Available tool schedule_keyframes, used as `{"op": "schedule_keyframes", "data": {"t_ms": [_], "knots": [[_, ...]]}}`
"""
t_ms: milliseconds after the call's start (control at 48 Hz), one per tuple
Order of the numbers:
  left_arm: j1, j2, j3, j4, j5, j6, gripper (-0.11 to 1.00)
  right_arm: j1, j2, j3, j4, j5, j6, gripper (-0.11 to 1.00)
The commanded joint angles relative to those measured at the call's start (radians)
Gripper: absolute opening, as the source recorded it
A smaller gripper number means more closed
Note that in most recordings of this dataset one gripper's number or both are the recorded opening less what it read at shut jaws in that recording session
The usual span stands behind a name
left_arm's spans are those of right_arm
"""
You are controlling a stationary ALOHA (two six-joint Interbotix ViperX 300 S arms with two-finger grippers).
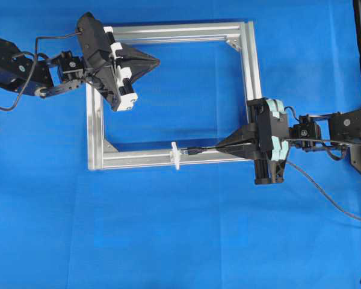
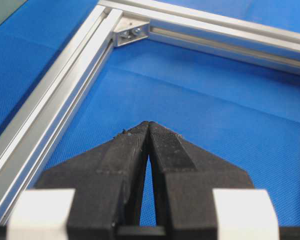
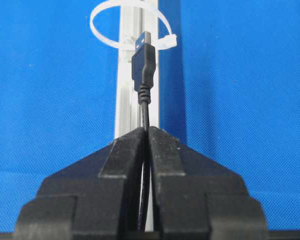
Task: Insert the wire through the string loop located in the center.
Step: 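Align the USB plug with the zip-tie loop opening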
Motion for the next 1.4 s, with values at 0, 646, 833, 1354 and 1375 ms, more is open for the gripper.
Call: {"op": "schedule_keyframes", "data": {"t_ms": [0, 646, 833, 1354, 1375], "knots": [[0.000, -0.032, -0.006, 0.002, -0.005, 0.000, 0.00, -0.002, -0.008, -0.006, -0.002, -0.009, 0.000, -0.02], [-0.002, -0.032, -0.006, 0.002, -0.005, 0.000, 0.00, -0.002, -0.008, -0.006, -0.002, -0.009, 0.000, -0.02], [-0.002, -0.032, -0.006, 0.003, -0.005, 0.000, 0.00, -0.002, -0.008, -0.006, -0.002, -0.009, 0.000, -0.02], [-0.002, -0.032, -0.008, 0.002, -0.005, 0.000, 0.00, -0.002, 0.034, -0.049, -0.003, -0.009, 0.000, -0.02], [-0.002, -0.032, -0.006, 0.002, -0.005, 0.000, 0.00, -0.002, 0.040, -0.054, -0.003, -0.009, 0.000, -0.02]]}}
